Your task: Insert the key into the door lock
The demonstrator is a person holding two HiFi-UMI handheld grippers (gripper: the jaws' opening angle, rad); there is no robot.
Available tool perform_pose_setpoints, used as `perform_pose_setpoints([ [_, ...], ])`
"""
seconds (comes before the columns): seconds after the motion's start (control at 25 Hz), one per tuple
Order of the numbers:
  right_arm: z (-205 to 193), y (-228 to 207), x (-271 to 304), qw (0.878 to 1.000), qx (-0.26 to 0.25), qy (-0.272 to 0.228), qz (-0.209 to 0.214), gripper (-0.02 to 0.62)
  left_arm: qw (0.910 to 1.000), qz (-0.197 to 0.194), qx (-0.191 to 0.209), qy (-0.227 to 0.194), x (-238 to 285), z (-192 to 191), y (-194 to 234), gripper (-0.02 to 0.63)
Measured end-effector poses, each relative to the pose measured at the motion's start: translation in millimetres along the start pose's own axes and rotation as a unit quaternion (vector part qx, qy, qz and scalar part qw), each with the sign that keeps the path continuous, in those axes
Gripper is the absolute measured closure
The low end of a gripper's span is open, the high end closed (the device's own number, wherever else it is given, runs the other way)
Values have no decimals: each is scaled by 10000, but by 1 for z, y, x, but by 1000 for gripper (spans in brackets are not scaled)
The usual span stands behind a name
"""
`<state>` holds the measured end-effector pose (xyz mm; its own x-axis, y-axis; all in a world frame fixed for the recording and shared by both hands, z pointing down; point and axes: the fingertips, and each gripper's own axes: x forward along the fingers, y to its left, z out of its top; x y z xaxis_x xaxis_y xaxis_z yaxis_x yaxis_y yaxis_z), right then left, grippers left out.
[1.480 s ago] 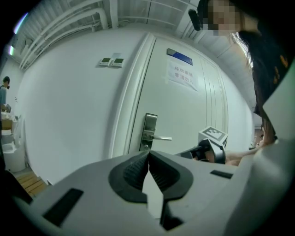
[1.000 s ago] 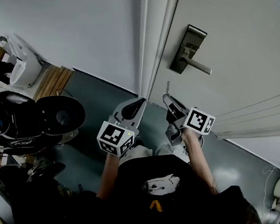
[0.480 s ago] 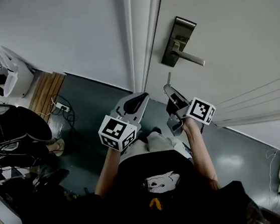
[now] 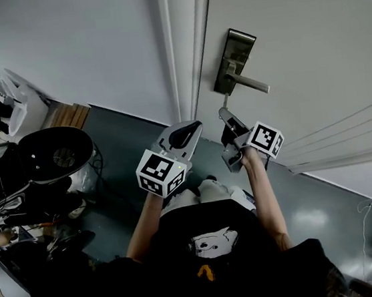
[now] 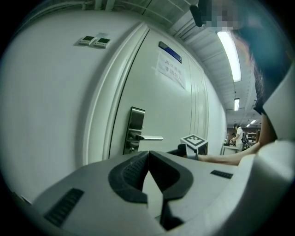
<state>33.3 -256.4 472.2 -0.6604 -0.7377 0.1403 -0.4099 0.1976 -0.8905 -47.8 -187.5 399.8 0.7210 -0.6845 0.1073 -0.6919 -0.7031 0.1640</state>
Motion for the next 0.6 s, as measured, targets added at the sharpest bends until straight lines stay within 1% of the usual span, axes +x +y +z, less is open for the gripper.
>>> perform_pose_setpoints([
  [0.08,6,-5,5,10000,51,-38,-8,575,10000,-53,25,-5,6,1,0,597],
  [0.4,18,-20,21,9979,570,-231,201,575,9996,-207,185,-60,19,0,1,597],
  [0.6,22,-28,28,9956,804,-307,377,575,9995,-233,212,-56,25,-13,3,597],
])
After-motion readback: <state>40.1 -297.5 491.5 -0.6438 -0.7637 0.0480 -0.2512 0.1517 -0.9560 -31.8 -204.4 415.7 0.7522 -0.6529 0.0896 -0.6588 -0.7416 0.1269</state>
